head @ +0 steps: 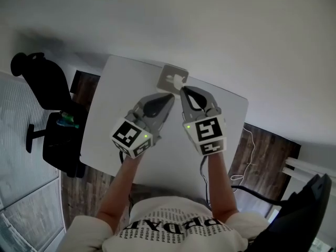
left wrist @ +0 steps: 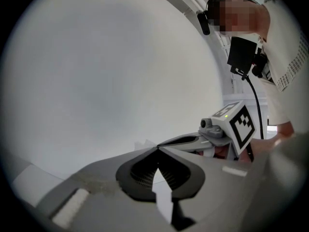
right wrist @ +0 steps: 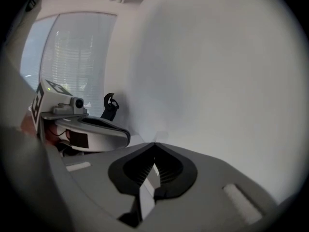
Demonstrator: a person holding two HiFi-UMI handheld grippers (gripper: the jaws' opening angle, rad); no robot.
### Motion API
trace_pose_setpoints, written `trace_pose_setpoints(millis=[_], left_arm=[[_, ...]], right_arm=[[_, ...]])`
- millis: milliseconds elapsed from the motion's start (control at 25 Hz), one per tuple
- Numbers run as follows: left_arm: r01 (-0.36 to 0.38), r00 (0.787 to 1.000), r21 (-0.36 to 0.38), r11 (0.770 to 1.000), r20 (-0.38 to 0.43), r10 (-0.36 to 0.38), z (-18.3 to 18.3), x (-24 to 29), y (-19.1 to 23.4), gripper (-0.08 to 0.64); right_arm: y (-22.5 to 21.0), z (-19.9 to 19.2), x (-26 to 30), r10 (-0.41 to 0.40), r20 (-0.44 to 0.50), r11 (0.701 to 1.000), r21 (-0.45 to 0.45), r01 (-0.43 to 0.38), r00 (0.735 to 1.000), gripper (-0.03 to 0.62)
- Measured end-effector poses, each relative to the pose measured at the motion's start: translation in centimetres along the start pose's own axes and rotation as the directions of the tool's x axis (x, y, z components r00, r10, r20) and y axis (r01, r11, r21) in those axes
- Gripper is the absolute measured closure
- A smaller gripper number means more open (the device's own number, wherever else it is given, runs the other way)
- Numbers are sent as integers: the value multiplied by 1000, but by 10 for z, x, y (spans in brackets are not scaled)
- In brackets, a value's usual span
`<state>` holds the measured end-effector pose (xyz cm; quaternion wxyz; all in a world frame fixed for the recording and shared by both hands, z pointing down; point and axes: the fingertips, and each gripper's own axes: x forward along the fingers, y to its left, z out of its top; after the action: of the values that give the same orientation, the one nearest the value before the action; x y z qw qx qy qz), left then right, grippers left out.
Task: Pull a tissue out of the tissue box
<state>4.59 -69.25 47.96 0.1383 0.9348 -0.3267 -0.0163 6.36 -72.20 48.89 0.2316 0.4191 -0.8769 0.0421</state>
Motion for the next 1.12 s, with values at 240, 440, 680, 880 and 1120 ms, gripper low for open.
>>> trace_pose_setpoints(millis=[240,440,680,880,1120], left_arm=[[11,1000,23,1000,6,-11,17,-24,-32,569],[13,1000,32,999,14,-14,32,-39,-59,569],[15,999,37,999,30,-16,43,-58,-89,569],[16,999,54,998,46,-19,54,-67,-109,569],[29,997,76,997,64,-34,69,-70,-138,569]], right_arm=[[18,23,-35,-13,45,1000,5,13,999,583],[25,37,-63,-24,79,1000,12,24,997,583],[34,52,-95,-30,113,1000,7,29,993,583],[39,64,-119,-36,143,999,-12,38,989,583],[44,78,-151,-35,191,999,-24,40,981,583]])
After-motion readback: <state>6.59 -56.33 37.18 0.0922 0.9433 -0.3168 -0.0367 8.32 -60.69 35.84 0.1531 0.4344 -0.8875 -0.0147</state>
